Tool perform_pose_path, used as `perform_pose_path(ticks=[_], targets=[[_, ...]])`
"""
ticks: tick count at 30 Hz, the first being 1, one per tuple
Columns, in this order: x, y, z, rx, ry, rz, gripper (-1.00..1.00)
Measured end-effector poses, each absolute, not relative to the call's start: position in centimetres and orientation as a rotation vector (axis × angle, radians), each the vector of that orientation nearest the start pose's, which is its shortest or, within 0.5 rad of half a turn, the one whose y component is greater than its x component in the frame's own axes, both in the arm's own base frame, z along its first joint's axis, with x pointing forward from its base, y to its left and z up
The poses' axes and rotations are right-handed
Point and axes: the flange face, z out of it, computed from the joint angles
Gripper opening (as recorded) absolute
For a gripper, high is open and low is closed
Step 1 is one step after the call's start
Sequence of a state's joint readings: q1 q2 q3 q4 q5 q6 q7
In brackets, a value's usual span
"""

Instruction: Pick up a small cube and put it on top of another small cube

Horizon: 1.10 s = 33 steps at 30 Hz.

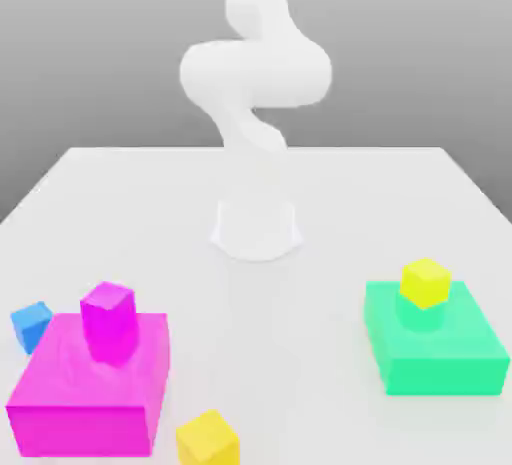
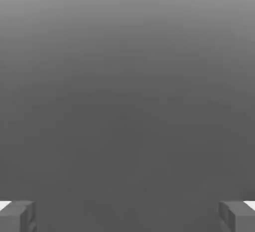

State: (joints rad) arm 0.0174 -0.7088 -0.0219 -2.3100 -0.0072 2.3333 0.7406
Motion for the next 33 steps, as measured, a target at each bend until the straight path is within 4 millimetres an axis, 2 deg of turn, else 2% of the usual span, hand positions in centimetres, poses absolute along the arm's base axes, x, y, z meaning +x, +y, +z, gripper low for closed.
perform_pose_path(ticks=[3,7,11,14,20,26,31,32,33], targets=[[41.8,-1.0,63.0,-2.63,0.917,-0.876,0.0],[45.8,-1.7,56.5,-2.754,0.824,-0.753,0.0],[48.7,-2.4,49.4,-2.864,0.722,-0.62,0.0],[50.2,-3.0,43.9,-2.936,0.64,-0.514,0.0],[51.2,-4.2,32.7,-3.051,0.464,-0.287,0.0],[49.6,-5.3,21.6,-3.125,0.267,-0.044,0.0],[49.2,-5.5,14.5,-3.133,0.232,-0.002,0.0],[49.2,-5.5,13.6,-3.133,0.232,-0.001,-1.0],[49.2,-5.5,13.6,-3.133,0.232,-0.001,-1.0]])
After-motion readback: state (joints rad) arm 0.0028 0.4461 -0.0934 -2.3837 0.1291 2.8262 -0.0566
